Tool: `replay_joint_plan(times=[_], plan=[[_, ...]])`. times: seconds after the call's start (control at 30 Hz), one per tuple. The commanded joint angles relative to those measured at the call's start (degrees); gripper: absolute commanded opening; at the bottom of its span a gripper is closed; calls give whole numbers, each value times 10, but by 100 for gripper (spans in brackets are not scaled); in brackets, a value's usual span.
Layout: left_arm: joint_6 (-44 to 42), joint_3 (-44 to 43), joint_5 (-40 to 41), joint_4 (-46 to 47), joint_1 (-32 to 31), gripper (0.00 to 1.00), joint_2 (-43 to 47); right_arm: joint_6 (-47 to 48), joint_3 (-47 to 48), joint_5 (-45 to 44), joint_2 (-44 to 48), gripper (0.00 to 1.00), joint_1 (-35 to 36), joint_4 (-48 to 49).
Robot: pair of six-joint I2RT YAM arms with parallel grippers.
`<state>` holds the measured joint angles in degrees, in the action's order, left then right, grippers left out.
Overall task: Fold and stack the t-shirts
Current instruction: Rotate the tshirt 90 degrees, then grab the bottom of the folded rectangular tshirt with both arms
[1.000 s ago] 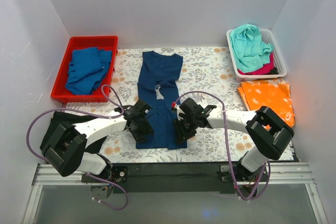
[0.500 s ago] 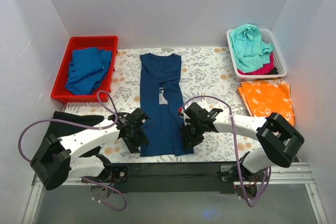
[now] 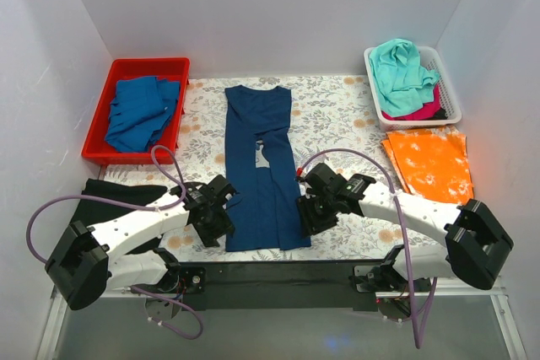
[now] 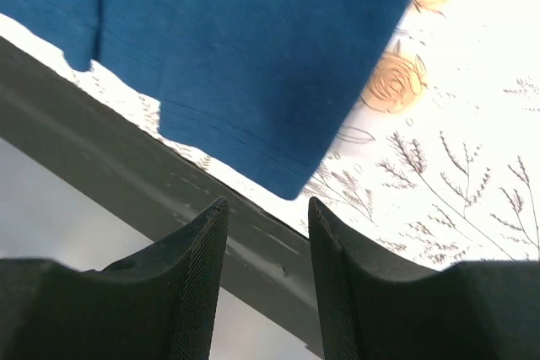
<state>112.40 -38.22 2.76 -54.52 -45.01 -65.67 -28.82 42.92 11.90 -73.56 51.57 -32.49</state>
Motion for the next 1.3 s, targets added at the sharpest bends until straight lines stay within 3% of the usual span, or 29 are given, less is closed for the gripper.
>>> replay_joint_plan(times=[0.0, 0.37, 0.7, 1.07, 1.27], plan=[[24, 19, 14, -16, -2, 43, 16, -1, 3, -15, -7, 50, 4, -25], [21, 64, -17, 77, -2, 41, -17, 61, 3, -40, -54, 53, 4, 11], [44, 94, -11, 83, -2, 41, -1, 50, -17, 3, -84, 54, 4, 81], [29, 87, -9, 88, -2, 40, -34, 42, -35, 12, -93, 53, 4, 82], [18, 100, -20, 94, -2, 30, -22, 42, -53, 22, -93, 45, 4, 77]])
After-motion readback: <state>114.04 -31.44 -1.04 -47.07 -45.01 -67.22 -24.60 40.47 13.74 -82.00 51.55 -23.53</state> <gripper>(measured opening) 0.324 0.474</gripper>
